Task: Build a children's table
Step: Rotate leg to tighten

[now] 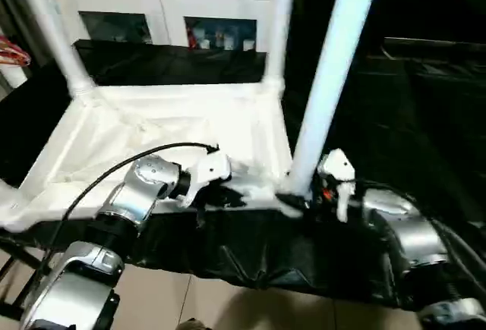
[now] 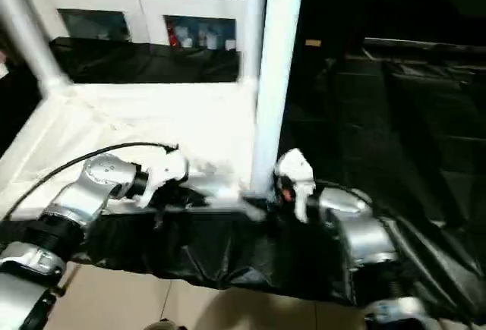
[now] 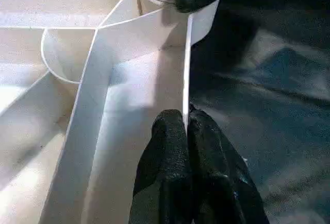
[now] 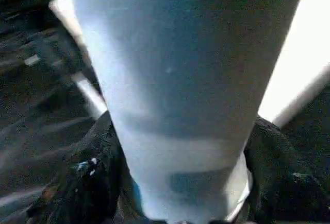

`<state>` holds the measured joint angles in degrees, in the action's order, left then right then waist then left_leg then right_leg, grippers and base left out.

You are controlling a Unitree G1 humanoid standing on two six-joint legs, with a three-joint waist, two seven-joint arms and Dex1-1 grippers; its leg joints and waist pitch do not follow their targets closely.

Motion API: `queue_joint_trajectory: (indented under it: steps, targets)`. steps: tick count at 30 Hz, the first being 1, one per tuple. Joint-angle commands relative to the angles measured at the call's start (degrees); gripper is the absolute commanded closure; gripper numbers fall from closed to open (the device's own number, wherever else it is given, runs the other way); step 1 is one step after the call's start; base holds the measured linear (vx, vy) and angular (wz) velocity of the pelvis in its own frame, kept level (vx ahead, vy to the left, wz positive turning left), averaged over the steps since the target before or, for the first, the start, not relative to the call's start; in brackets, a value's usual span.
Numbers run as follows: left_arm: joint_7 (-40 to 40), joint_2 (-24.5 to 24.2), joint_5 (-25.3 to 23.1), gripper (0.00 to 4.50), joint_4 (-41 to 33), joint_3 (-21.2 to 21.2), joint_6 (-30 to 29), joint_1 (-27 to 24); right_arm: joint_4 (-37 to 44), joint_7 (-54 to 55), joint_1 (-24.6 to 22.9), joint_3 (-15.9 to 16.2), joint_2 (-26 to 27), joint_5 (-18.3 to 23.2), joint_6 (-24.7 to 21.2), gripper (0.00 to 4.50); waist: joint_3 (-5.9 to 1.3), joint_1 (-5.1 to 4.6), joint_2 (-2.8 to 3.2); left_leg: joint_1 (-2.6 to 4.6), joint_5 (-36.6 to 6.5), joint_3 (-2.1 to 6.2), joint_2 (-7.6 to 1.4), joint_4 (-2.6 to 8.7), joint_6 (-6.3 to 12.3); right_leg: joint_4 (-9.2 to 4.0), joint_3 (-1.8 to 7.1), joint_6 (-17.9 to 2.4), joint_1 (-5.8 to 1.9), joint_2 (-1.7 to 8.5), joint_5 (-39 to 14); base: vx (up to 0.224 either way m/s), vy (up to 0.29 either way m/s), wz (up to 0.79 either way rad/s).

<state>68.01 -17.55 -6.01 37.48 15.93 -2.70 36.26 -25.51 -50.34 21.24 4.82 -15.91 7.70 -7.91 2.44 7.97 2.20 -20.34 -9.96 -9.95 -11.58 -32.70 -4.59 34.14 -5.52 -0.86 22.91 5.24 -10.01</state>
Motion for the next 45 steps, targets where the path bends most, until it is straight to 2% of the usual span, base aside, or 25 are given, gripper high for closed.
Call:
queue_joint_trajectory:
  steps: [1, 5, 6, 10, 12, 13, 14, 15, 17, 18, 21, 23, 25, 26, 29, 30, 33, 34, 37, 41, 44, 45]
  targets:
    - [-6.08, 4.15, -0.3, 4.5, 0.46, 0.53, -0.87, 2.05, -1.3, 3.31, 0.55, 3.49, 5.14, -0.45, -0.87, 1.79, -3.36, -0.21, -0.42, 0.14, -14.05, 0.44, -1.56, 3.85, 1.32, -4.57, 2.86, -9.34, -2.84, 3.66, -17.57, 0.0, 0.0, 0.0]
    - [-12.56, 9.06, -2.13, 4.5, 2.63, 1.45, -3.59, 3.71, -6.35, 17.62, 2.24, 1.06, 11.22, -2.61, -1.89, 1.8, -3.29, -0.35, -0.51, 0.31, -14.31, 0.43, -1.44, 3.95, 0.75, -4.68, 2.87, -8.97, -2.79, 3.61, -18.16, 0.0, 0.0, 0.0]
    - [-12.98, 9.36, -2.28, 4.5, 2.77, 1.52, -3.73, 3.81, -6.72, 18.58, 2.4, 0.88, 11.61, -2.73, -1.9, 1.8, -3.26, -0.49, -0.28, 0.38, -14.85, 0.48, -1.41, 4.08, 0.26, -4.79, 2.89, -8.87, -2.7, 3.66, -18.94, 0.0, 0.0, 0.0]
    - [-20.56, 14.5, -3.67, 4.5, 4.9, 1.75, -6.21, 5.4, -13.91, 34.73, 6.54, -3.06, 17.63, -4.52, -0.84, 1.8, -3.12, -1.03, -0.13, 0.6, -17.26, 0.61, -1.31, 4.31, -0.63, -5.14, 2.88, -8.16, -2.52, 3.6, -21.08, 0.0, 0.0, 0.0]
    - [-21.28, 15.12, -3.77, 4.5, 5.4, 1.69, -6.27, 5.68, -15.05, 36.84, 7.35, -3.38, 18.18, -4.96, -0.42, 1.8, -3.18, -1.16, -0.27, 1.06, -18.49, 0.56, -1.21, 4.21, -0.71, -5.54, 2.83, -7.76, -2.36, 3.65, -22.43, 0.0, 0.0, 0.0]
    - [-22.6, 15.57, -4.37, 4.5, 6.39, 1.65, -5.55, 6.16, -16.96, 39.72, 8.45, -2.54, 18.36, -7.47, 2.5, 1.8, -3.26, -1.29, -0.26, 0.78, -18.0, 0.61, -1.2, 4.24, -0.59, -5.32, 2.88, -7.95, -2.44, 3.64, -21.28, 0.0, 0.0, 0.0]
    - [-22.92, 15.64, -4.54, 4.5, 6.66, 1.64, -5.31, 6.28, -17.46, 40.39, 8.73, -2.26, 18.37, -8.18, 3.33, 1.8, -3.22, -1.35, -0.3, 0.7, -17.85, 0.56, -1.16, 4.25, -0.47, -5.42, 2.87, -7.87, -2.49, 3.57, -20.97, 0.0, 0.0, 0.0]
    - [-23.3, 15.71, -4.75, 4.5, 6.98, 1.62, -5.02, 6.42, -18.04, 41.14, 9.04, -1.92, 18.39, -9.05, 4.37, 1.45, -3.32, -1.32, -0.26, 0.66, -17.65, 0.6, -1.19, 4.23, -0.19, -5.27, 2.9, -8.02, -2.56, 3.61, -19.87, 0.0, 0.0, 0.0]
    - [-23.1, 15.42, -4.57, 4.5, 6.79, 1.29, -4.74, 6.43, -17.82, 39.53, 8.98, -2.45, 18.47, -7.95, 4.66, 1.1, -3.35, -1.36, -0.41, 0.38, -16.94, 0.52, -1.13, 4.17, 0.72, -5.06, 2.93, -8.29, -2.8, 3.55, -18.11, 0.0, 0.0, 0.0]
    - [-22.68, 14.84, -4.34, 4.5, 6.55, 0.87, -4.51, 6.41, -17.19, 36.17, 8.82, -3.93, 18.84, -5.34, 4.26, 1.09, -3.46, -1.4, -0.32, 0.19, -15.76, 0.54, -1.17, 4.13, 1.33, -4.81, 2.95, -8.63, -2.99, 3.55, -16.39, 0.0, 0.0, 0.0]
    - [-20.87, 13.51, -3.94, 4.5, 6.23, 0.67, -3.43, 6.03, -15.93, 31.87, 8.49, -4.86, 18.56, -3.27, 4.13, 0.72, -3.43, -1.62, -0.55, -0.03, -15.11, 0.5, -1.17, 4.12, 2.22, -4.74, 2.89, -9.03, -3.15, 3.53, -15.51, 0.0, 0.0, 0.0]
    - [-19.06, 12.37, -3.55, 4.5, 5.7, 0.67, -2.64, 5.44, -14.88, 29.08, 8.17, -4.44, 17.67, -2.95, 4.23, 0.54, -3.5, -1.62, -0.5, 0.0, -15.08, 0.51, -1.21, 4.08, 2.49, -4.76, 2.9, -9.04, -3.16, 3.65, -15.99, 0.0, 0.0, 0.0]
    - [-13.8, 9.77, -2.32, 4.5, 3.52, 0.95, -1.23, 3.85, -12.78, 22.09, 7.44, -2.29, 14.24, -2.55, 4.56, 0.54, -3.55, -1.62, -0.65, -0.2, -14.28, 0.56, -1.21, 4.03, 2.7, -4.53, 2.81, -9.4, -3.41, 3.53, -14.72, 0.0, 0.0, 0.0]
    - [-13.58, 9.66, -2.27, 4.5, 3.42, 0.96, -1.21, 3.79, -12.68, 21.78, 7.41, -2.2, 14.09, -2.52, 4.56, 0.54, -3.57, -1.6, -0.67, -0.29, -13.92, 0.49, -1.2, 3.95, 3.05, -4.53, 2.86, -9.53, -3.42, 3.56, -14.0, 0.0, 0.0, 0.0]
    - [-10.14, 7.8, -1.78, 4.5, 2.39, 1.37, -0.03, 3.07, -11.13, 16.25, 6.87, -0.98, 11.55, -1.58, 4.53, 0.54, -3.83, -1.93, -0.67, -0.59, -10.81, 0.41, -1.29, 3.55, 4.1, -3.79, 2.79, -11.51, -3.53, 3.43, -8.24, 0.0, 0.0, 0.0]
    - [-7.06, 6.01, -1.33, 4.5, 1.85, 1.52, 1.45, 2.7, -8.81, 9.71, 6.04, 0.19, 8.72, -0.47, 3.86, 0.54, -3.71, -1.84, -0.5, -0.54, -10.85, 0.32, -1.29, 3.51, 4.63, -3.89, 2.72, -11.93, -3.45, 3.34, -7.91, 0.0, 0.0, 0.0]
    - [-4.35, 4.79, -0.32, 4.5, 1.22, 1.19, 1.67, 2.45, -6.56, 4.01, 5.15, 1.46, 6.22, 0.2, 3.54, 0.54, -3.85, -1.3, -0.37, -0.56, -9.4, 0.16, -1.61, 3.18, 5.69, -3.52, 2.6, -12.93, -3.35, 3.32, -6.04, 0.0, 0.0, 0.0]
    - [-3.12, 4.27, 0.24, 4.5, 0.92, 1.06, 1.89, 2.37, -5.53, 1.41, 4.72, 1.92, 5.1, 0.34, 3.39, 0.54, -3.82, -1.31, -0.41, -0.61, -9.47, 0.15, -1.61, 3.19, 5.69, -3.48, 2.61, -13.09, -3.32, 3.34, -6.2, 0.0, 0.0, 0.0]
    - [0.56, 2.75, 1.36, 4.5, 0.08, 1.21, 2.18, 2.09, -2.8, -4.88, 3.62, 3.44, 2.02, 0.97, 2.98, 0.54, -3.72, -0.57, -0.2, -0.13, -11.82, 0.16, -1.91, 3.35, 4.35, -3.74, 2.72, -13.06, -3.09, 3.47, -9.32, 0.0, 0.0, 0.0]
    - [4.77, 0.55, 2.1, 4.5, -0.82, 1.95, 2.98, 1.45, 0.82, -13.16, 2.18, 5.56, -1.89, 2.13, 1.56, 0.54, -3.76, 0.01, -0.27, -0.26, -11.53, 0.16, -1.95, 3.26, 5.02, -3.44, 2.8, -13.13, -3.15, 3.4, -7.36, 0.0, 0.0, 0.0]
    - [6.34, -0.26, 2.22, 4.5, -1.04, 2.19, 3.05, 1.21, 2.57, -16.03, 1.5, 6.78, -3.36, 2.67, 0.66, 0.54, -3.76, 0.29, -0.52, -0.28, -11.19, 0.13, -1.9, 3.25, 4.5, -3.41, 2.79, -13.27, -3.14, 3.54, -8.01, 0.0, 0.0, 0.0]
    - [6.54, -0.4, 2.2, 4.5, -0.95, 2.21, 3.13, 1.24, 2.9, -16.56, 1.4, 7.01, -3.62, 2.75, 0.43, 0.54, -3.77, 0.46, -0.43, -0.23, -11.01, 0.16, -1.92, 3.23, 4.39, -3.43, 2.79, -13.06, -3.14, 3.57, -8.38, 0.0, 0.0, 0.0]
